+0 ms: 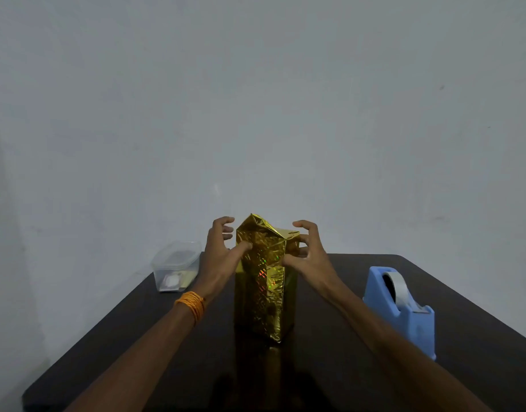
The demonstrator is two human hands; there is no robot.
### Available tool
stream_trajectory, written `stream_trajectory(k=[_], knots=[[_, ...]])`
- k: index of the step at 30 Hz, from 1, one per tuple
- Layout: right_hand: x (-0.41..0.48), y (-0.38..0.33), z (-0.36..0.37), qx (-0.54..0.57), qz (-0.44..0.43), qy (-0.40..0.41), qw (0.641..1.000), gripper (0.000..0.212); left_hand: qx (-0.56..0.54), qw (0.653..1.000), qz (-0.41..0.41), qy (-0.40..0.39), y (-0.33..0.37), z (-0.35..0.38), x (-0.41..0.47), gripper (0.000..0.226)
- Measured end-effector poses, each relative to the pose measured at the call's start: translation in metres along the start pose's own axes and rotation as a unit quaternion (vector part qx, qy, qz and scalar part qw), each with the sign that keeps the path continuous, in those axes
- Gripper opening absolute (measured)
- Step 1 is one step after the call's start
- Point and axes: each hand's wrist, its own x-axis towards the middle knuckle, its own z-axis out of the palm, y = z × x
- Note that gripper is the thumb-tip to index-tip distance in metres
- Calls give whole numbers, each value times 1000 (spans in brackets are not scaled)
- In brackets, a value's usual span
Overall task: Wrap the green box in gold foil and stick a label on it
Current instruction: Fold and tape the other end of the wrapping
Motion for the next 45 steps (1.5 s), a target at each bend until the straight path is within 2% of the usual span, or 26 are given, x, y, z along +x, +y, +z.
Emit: stream_trajectory(k=[2, 5, 9, 12, 16, 22, 26, 28, 32, 34, 37, 41, 43, 45], knots=[[2, 5, -5, 10, -6, -14, 1000, 66, -11, 999, 2, -43, 2, 1, 2, 60], [3, 7, -9, -6, -18, -24, 1000, 61, -67, 993, -26, -90, 2, 5, 2, 44], [5, 9, -13, -13, -19, -35, 999, 64, -52, 994, -14, -96, -1, 2, -4, 51], [5, 9, -10, -32, -29, -35, 998, 62, -28, 997, 8, -77, 1, 0, -12, 43], [4, 11, -11, -100, -44, -16, 994, 63, 42, 998, 36, -20, -1, -1, -19, 44], [0, 17, -23, -138, -38, -4, 990, 60, 28, 994, 81, 71, 17, 0, -22, 16], [-10, 17, -38, -147, -29, 24, 988, 49, 71, 965, 158, 195, 28, 3, -32, 7], [-17, 15, -48, -151, -23, 43, 987, 41, 98, 948, 224, 202, 37, 10, -40, 9], [-32, 9, -76, -180, -18, 113, 977, 23, 123, 922, 343, 130, 59, 46, -59, 11], [-41, 7, -93, -221, -14, 153, 963, 17, 131, 923, 357, 66, 68, 72, -64, 11], [-53, 4, -124, -277, 35, 191, 941, 16, 151, 941, 296, -63, 69, 109, -66, 6], [-72, 13, -166, -339, 173, 183, 906, 15, 143, 952, 170, -209, 52, 156, -68, 8], [-83, 18, -176, -342, 206, 184, 898, 24, 154, 947, 137, -245, 44, 175, -70, 11], [-90, 24, -182, -318, 221, 177, 905, 33, 156, 943, 110, -273, 39, 192, -75, 14]])
